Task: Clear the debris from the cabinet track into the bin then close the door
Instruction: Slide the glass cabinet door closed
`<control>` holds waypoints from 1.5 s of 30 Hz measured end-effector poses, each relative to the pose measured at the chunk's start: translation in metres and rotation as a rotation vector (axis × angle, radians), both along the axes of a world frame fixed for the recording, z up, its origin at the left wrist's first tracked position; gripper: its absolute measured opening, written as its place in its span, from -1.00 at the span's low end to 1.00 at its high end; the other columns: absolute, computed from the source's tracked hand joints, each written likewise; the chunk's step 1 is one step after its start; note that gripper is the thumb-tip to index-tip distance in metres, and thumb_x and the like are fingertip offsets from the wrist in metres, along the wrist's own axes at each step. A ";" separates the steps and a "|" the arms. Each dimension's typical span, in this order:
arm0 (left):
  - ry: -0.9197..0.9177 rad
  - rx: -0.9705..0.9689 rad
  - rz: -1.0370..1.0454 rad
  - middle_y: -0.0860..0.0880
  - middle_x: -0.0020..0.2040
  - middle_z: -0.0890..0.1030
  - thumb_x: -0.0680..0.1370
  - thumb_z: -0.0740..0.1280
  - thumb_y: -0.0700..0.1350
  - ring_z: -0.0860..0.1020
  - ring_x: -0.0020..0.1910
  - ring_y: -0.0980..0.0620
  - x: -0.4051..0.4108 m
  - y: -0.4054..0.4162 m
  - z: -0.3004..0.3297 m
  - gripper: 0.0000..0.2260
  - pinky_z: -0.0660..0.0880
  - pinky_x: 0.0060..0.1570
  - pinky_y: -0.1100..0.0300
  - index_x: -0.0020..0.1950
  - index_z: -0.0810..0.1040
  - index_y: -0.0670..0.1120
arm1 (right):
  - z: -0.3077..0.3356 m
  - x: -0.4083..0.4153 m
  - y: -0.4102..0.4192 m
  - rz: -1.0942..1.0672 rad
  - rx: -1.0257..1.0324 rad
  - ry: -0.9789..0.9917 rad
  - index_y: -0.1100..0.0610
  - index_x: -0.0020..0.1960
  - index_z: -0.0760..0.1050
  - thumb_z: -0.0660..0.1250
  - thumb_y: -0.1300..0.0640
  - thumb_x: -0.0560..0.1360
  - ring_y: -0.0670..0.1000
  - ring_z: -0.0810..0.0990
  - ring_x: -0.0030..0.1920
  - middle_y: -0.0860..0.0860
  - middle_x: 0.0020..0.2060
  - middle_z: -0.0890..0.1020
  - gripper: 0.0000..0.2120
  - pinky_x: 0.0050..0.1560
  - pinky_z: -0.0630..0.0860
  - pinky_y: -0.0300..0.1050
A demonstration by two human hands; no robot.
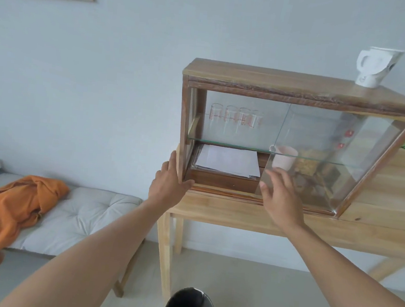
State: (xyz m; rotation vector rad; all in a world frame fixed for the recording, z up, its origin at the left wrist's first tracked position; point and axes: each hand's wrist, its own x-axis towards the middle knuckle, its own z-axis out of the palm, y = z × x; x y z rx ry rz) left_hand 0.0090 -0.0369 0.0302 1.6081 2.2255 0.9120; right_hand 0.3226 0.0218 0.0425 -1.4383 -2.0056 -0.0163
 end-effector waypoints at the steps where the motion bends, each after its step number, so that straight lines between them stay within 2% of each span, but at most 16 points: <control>1: 0.002 0.002 -0.009 -0.07 0.62 0.27 0.55 0.46 0.19 0.39 0.45 -0.26 0.001 0.004 -0.003 -0.05 0.44 0.30 -0.23 0.68 -0.17 0.13 | 0.000 0.008 0.005 -0.005 0.079 -0.060 0.24 0.43 0.59 0.46 0.17 0.63 0.24 0.41 0.47 0.23 0.44 0.55 -0.61 0.39 0.54 0.32; 3: -0.009 0.029 -0.034 -0.06 0.63 0.27 0.52 0.50 0.16 0.41 0.42 -0.30 0.003 0.011 -0.010 0.01 0.43 0.30 -0.25 0.66 -0.23 0.19 | 0.000 0.023 0.016 -0.020 0.177 -0.189 0.23 0.51 0.53 0.49 0.15 0.60 0.30 0.35 0.57 0.27 0.58 0.43 -0.49 0.46 0.48 0.39; 6: -0.038 0.081 -0.058 -0.01 0.65 0.25 0.49 0.54 0.13 0.42 0.44 -0.29 0.005 0.017 -0.020 0.10 0.45 0.31 -0.25 0.63 -0.31 0.26 | 0.001 0.043 0.033 -0.060 0.227 -0.402 0.19 0.71 0.26 0.49 0.05 0.58 0.36 0.08 0.74 0.20 0.76 0.11 -0.22 0.64 0.20 0.44; 9: -0.059 0.112 -0.063 0.05 0.69 0.15 0.45 0.57 0.15 0.36 0.52 -0.23 0.004 0.022 -0.028 0.18 0.44 0.34 -0.23 0.61 -0.40 0.31 | 0.001 0.056 0.050 -0.087 0.280 -0.560 0.16 0.78 0.03 0.54 0.00 0.55 0.34 -0.11 0.76 0.17 0.79 -0.09 0.00 0.69 -0.04 0.48; 11: -0.065 0.129 -0.069 0.07 0.70 0.13 0.44 0.58 0.16 0.34 0.55 -0.19 0.002 0.025 -0.033 0.21 0.45 0.34 -0.22 0.60 -0.41 0.32 | 0.000 0.060 0.062 -0.083 0.322 -0.602 0.16 0.79 -0.07 0.55 -0.01 0.54 0.32 -0.15 0.76 0.17 0.78 -0.13 0.07 0.69 -0.11 0.48; 17: -0.094 0.158 -0.066 0.11 0.71 0.05 0.45 0.60 0.11 0.19 0.64 -0.06 0.001 0.030 -0.042 0.21 0.37 0.46 -0.23 0.60 -0.41 0.34 | -0.013 0.062 0.084 -0.067 0.397 -0.616 0.17 0.78 -0.13 0.52 -0.02 0.57 0.33 -0.14 0.76 0.19 0.78 -0.14 0.07 0.69 -0.06 0.47; 26: -0.098 0.177 -0.063 0.05 0.70 0.14 0.47 0.60 0.06 0.23 0.62 -0.12 0.005 0.027 -0.041 0.20 0.35 0.46 -0.24 0.60 -0.40 0.34 | -0.015 0.009 0.087 0.027 0.448 -0.605 0.14 0.79 -0.14 0.49 -0.05 0.59 0.31 -0.17 0.76 0.15 0.79 -0.14 0.05 0.71 -0.17 0.43; 32: -0.109 0.178 -0.067 0.06 0.68 0.20 0.47 0.59 0.06 0.28 0.60 -0.12 0.004 0.024 -0.039 0.18 0.38 0.45 -0.21 0.60 -0.39 0.36 | -0.014 -0.035 0.083 0.064 0.468 -0.589 0.13 0.79 -0.15 0.54 -0.03 0.56 0.31 -0.11 0.77 0.13 0.78 -0.18 0.10 0.70 -0.06 0.46; 35: -0.107 0.187 -0.043 0.07 0.66 0.25 0.47 0.59 0.06 0.35 0.56 -0.13 0.006 0.023 -0.039 0.17 0.43 0.40 -0.20 0.60 -0.37 0.38 | -0.014 -0.048 0.081 0.062 0.477 -0.593 0.14 0.79 -0.13 0.54 -0.02 0.57 0.31 -0.10 0.76 0.13 0.77 -0.21 0.08 0.70 -0.10 0.47; 40: -0.122 0.196 -0.034 0.07 0.65 0.28 0.49 0.58 0.02 0.41 0.51 -0.16 0.008 0.022 -0.038 0.16 0.46 0.38 -0.21 0.60 -0.36 0.39 | -0.013 -0.052 0.082 0.050 0.505 -0.619 0.16 0.79 -0.09 0.54 -0.04 0.56 0.30 -0.17 0.75 0.14 0.77 -0.16 0.07 0.69 -0.30 0.40; 45: -0.137 0.200 -0.029 0.07 0.65 0.28 0.51 0.57 0.00 0.39 0.52 -0.15 0.012 0.021 -0.037 0.14 0.44 0.39 -0.21 0.62 -0.35 0.36 | -0.011 -0.055 0.087 0.047 0.524 -0.681 0.17 0.78 -0.17 0.51 -0.11 0.57 0.26 -0.35 0.73 0.12 0.76 -0.25 0.11 0.69 -0.31 0.39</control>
